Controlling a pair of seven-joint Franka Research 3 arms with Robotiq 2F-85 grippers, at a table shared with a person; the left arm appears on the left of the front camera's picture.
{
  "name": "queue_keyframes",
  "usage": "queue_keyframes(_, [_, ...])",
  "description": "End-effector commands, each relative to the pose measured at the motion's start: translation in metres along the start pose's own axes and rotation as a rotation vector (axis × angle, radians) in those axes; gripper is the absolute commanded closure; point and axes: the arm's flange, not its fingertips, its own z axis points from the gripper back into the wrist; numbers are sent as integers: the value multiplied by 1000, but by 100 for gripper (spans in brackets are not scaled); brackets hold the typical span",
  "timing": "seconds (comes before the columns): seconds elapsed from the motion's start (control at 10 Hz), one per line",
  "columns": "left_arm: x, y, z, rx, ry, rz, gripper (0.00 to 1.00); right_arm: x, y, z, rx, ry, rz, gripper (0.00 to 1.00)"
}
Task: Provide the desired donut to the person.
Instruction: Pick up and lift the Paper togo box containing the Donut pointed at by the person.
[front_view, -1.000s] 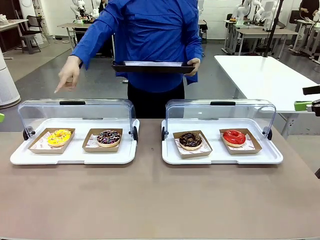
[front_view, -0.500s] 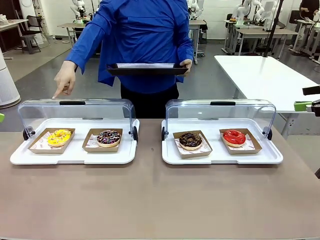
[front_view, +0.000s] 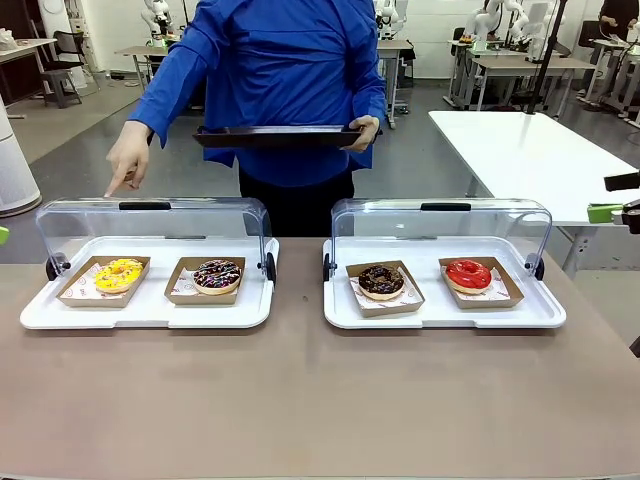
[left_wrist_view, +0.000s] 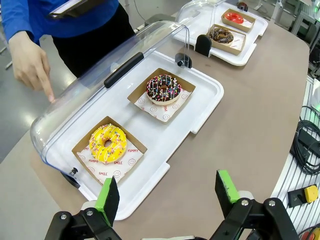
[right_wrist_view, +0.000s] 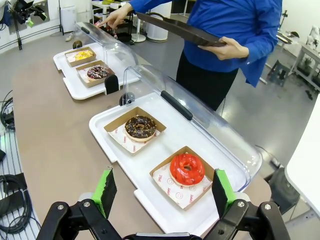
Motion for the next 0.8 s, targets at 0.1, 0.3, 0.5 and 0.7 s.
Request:
queue_keyframes(0.1, [0,0,0,0,0,0,0,1,-4,-2,2,-25,11,0])
queue_keyframes(0.3, [14,-2,-10,95,198,-93,0,1,-4,-2,2,-25,11,0])
queue_keyframes(0.5, [22,6,-26,47,369,-305,0,1,-4,-2,2,-25,11,0])
queue_keyframes(0.7, [16,21,-62,-18,531,-479,0,1,-4,-2,2,-25,11,0])
